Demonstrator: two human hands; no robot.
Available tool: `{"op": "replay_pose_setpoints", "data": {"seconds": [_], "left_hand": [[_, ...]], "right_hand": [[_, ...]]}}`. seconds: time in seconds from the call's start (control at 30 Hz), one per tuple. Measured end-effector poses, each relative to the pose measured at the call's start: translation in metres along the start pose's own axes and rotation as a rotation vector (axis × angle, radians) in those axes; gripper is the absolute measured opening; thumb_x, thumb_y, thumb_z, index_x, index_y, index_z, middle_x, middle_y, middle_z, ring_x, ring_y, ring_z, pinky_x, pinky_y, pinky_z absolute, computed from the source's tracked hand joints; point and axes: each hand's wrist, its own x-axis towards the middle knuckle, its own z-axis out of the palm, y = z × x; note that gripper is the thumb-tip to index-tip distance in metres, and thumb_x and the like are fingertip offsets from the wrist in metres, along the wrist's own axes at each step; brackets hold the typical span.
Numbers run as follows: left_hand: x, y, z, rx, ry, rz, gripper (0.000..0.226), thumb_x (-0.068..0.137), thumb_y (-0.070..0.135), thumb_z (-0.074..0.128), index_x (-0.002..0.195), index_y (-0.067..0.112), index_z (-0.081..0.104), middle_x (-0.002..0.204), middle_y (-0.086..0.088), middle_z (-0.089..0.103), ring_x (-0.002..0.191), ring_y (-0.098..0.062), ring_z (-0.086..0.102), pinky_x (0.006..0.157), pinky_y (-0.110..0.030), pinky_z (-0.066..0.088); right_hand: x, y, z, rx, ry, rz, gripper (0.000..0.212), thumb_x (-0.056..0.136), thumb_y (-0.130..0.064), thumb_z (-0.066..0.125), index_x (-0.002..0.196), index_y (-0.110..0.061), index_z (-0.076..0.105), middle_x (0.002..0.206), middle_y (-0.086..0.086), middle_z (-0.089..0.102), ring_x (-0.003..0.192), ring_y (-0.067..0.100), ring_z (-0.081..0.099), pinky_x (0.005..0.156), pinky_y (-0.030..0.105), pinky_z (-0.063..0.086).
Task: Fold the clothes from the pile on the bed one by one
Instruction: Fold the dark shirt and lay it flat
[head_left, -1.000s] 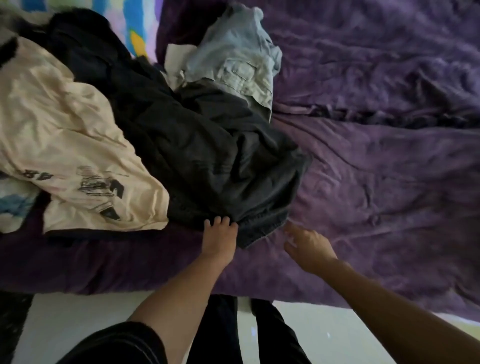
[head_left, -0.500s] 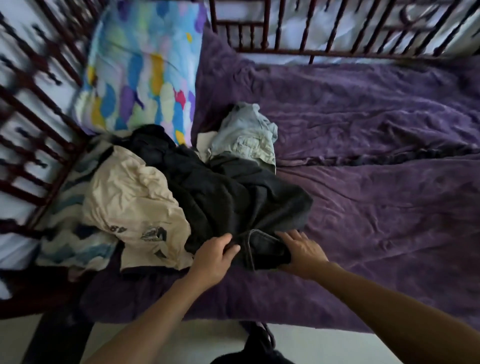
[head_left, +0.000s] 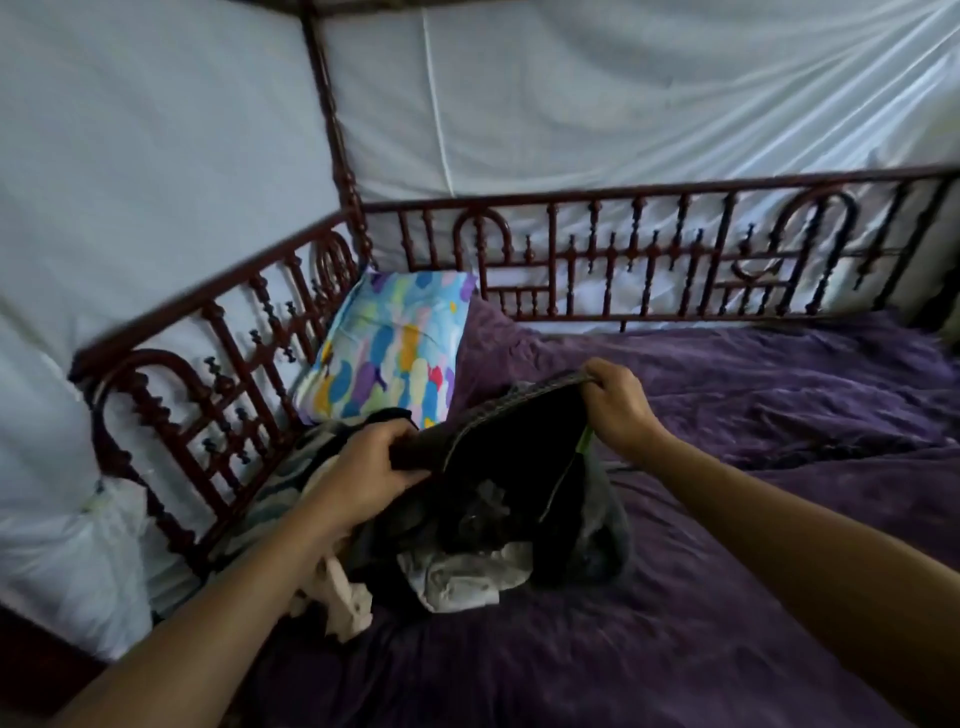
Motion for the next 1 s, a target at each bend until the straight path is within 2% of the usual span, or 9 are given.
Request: {"op": "replay_pose_setpoints", "data": {"seconds": [0.13, 0.27, 0.53, 0.63, 0.7, 0.83, 0.9, 0.97, 1.0], "left_hand": [[0.028, 0.034, -0.056, -0.031, 0.257, 0.084, 0.009, 0.079, 0.001, 0.071, 0.074, 0.008, 0.068, 0.069, -0.009, 0.066, 0.072, -0.023, 0.063, 0.065, -0.032, 0.045], [0.056, 0.066, -0.108, -0.264, 0.407, 0.119, 0.010, 0.087, 0.020, 0.068, 0.078, 0.020, 0.071, 0.072, -0.001, 0.068, 0.064, -0.007, 0.062, 0.061, -0.023, 0.046], [0.097, 0.071, -0.166, -0.411, 0.461, 0.166, 0.033, 0.094, 0.040, 0.056, 0.069, 0.022, 0.065, 0.071, 0.007, 0.068, 0.066, -0.007, 0.064, 0.057, -0.020, 0.047], [0.107, 0.049, -0.179, -0.397, 0.453, 0.160, 0.032, 0.093, 0.041, 0.056, 0.067, 0.025, 0.065, 0.068, 0.010, 0.067, 0.063, -0.003, 0.063, 0.057, -0.023, 0.046], [0.116, 0.037, -0.184, -0.426, 0.449, 0.139, 0.032, 0.094, 0.040, 0.056, 0.068, 0.024, 0.065, 0.071, 0.004, 0.067, 0.066, -0.009, 0.064, 0.062, -0.028, 0.048], [0.129, 0.029, -0.177, -0.470, 0.339, 0.145, 0.046, 0.094, 0.038, 0.055, 0.090, -0.007, 0.064, 0.078, -0.011, 0.059, 0.073, -0.022, 0.058, 0.066, -0.034, 0.042], [0.129, 0.031, -0.168, -0.503, 0.264, 0.178, 0.053, 0.094, 0.038, 0.056, 0.091, -0.015, 0.059, 0.076, -0.013, 0.055, 0.072, -0.024, 0.056, 0.065, -0.039, 0.042], [0.128, 0.034, -0.163, -0.534, 0.190, 0.215, 0.056, 0.093, 0.039, 0.058, 0.087, -0.017, 0.057, 0.074, -0.012, 0.053, 0.070, -0.024, 0.055, 0.064, -0.039, 0.042], [0.129, 0.035, -0.164, -0.551, 0.162, 0.235, 0.056, 0.093, 0.038, 0.058, 0.084, -0.017, 0.057, 0.072, -0.012, 0.053, 0.069, -0.024, 0.054, 0.064, -0.038, 0.040]], "right_hand": [[0.013, -0.065, -0.045, 0.288, -0.029, 0.084, 0.031, 0.092, -0.007, 0.049, 0.064, -0.013, 0.058, 0.058, -0.004, 0.055, 0.057, 0.013, 0.049, 0.052, 0.022, 0.039], [0.024, -0.111, -0.070, 0.581, -0.163, 0.197, 0.020, 0.088, -0.028, 0.064, 0.087, -0.010, 0.072, 0.087, 0.008, 0.074, 0.073, 0.019, 0.071, 0.068, 0.030, 0.058], [0.038, -0.168, -0.039, 0.726, -0.230, -0.022, 0.066, 0.074, -0.076, 0.057, 0.114, -0.026, 0.071, 0.119, 0.001, 0.069, 0.112, 0.018, 0.064, 0.097, 0.034, 0.050], [0.034, -0.154, -0.015, 0.830, -0.274, 0.015, 0.062, 0.076, -0.072, 0.057, 0.110, -0.022, 0.069, 0.106, 0.005, 0.071, 0.095, 0.024, 0.067, 0.079, 0.033, 0.050], [0.023, -0.133, 0.007, 0.817, -0.257, 0.087, 0.040, 0.082, -0.055, 0.053, 0.096, -0.022, 0.071, 0.090, 0.003, 0.071, 0.075, 0.019, 0.063, 0.059, 0.027, 0.042], [-0.015, -0.096, 0.075, 0.565, -0.303, 0.146, 0.043, 0.071, -0.015, 0.067, 0.114, -0.018, 0.060, 0.100, 0.001, 0.069, 0.083, 0.007, 0.065, 0.067, 0.024, 0.052], [-0.033, -0.096, 0.116, 0.335, -0.335, 0.117, 0.056, 0.058, -0.015, 0.081, 0.105, -0.027, 0.054, 0.096, -0.010, 0.058, 0.084, -0.011, 0.058, 0.084, 0.018, 0.051], [-0.034, -0.095, 0.151, 0.090, -0.165, 0.074, 0.051, 0.052, -0.030, 0.085, 0.088, -0.037, 0.050, 0.085, -0.016, 0.049, 0.086, -0.027, 0.046, 0.073, -0.001, 0.038], [-0.030, -0.094, 0.161, 0.050, -0.062, 0.057, 0.039, 0.056, -0.030, 0.082, 0.078, -0.035, 0.050, 0.078, -0.015, 0.049, 0.082, -0.026, 0.047, 0.068, 0.004, 0.040]]}}
